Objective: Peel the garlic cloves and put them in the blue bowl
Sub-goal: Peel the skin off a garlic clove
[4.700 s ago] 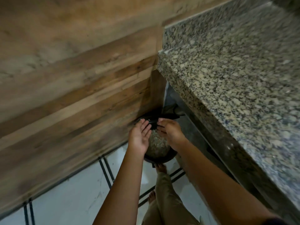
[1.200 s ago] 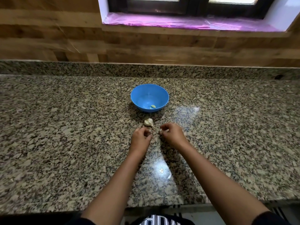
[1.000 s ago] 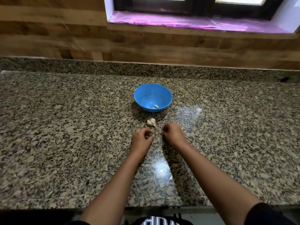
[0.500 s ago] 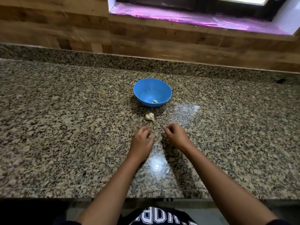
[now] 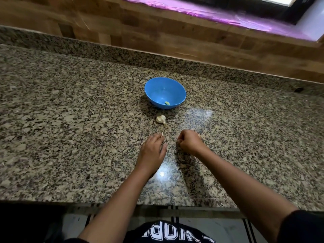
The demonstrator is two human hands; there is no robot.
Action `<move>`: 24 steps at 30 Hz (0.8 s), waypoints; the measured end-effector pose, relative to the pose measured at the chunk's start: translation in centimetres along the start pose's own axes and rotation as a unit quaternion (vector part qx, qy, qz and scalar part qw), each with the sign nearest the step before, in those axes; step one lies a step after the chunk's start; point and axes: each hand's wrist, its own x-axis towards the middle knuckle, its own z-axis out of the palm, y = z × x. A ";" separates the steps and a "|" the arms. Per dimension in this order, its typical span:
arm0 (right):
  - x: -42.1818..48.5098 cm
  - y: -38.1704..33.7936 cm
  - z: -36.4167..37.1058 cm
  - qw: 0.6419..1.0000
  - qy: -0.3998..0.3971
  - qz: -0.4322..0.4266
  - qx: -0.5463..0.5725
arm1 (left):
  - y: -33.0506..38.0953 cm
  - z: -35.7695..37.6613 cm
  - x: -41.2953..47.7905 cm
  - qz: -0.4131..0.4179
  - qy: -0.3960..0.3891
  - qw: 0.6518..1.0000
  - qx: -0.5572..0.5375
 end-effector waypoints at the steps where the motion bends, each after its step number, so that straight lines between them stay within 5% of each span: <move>1: 0.0 -0.2 0.1 0.999 0.005 -0.016 -0.031 | 0.0 0.0 0.0 0.001 0.001 1.000 0.000; 7: -1.0 0.5 2.3 0.976 0.068 -0.138 -0.155 | 0.2 -0.5 -0.1 0.002 0.029 0.998 -0.058; 11: -0.7 0.7 1.1 0.987 0.047 0.018 0.154 | 0.2 -1.9 -0.4 -0.099 0.097 0.971 -0.195; 16: -2.2 0.4 0.7 0.889 -0.032 0.065 0.452 | 0.8 -2.3 -0.3 -0.110 0.074 0.952 -0.277; 21: -3.3 -0.3 0.7 0.833 -0.059 0.028 0.550 | 2.4 -2.4 0.9 -0.154 -0.035 0.880 -0.449; 24: -3.5 -0.2 0.4 0.817 -0.057 0.019 0.573 | 2.5 -2.5 1.2 -0.161 -0.041 0.871 -0.463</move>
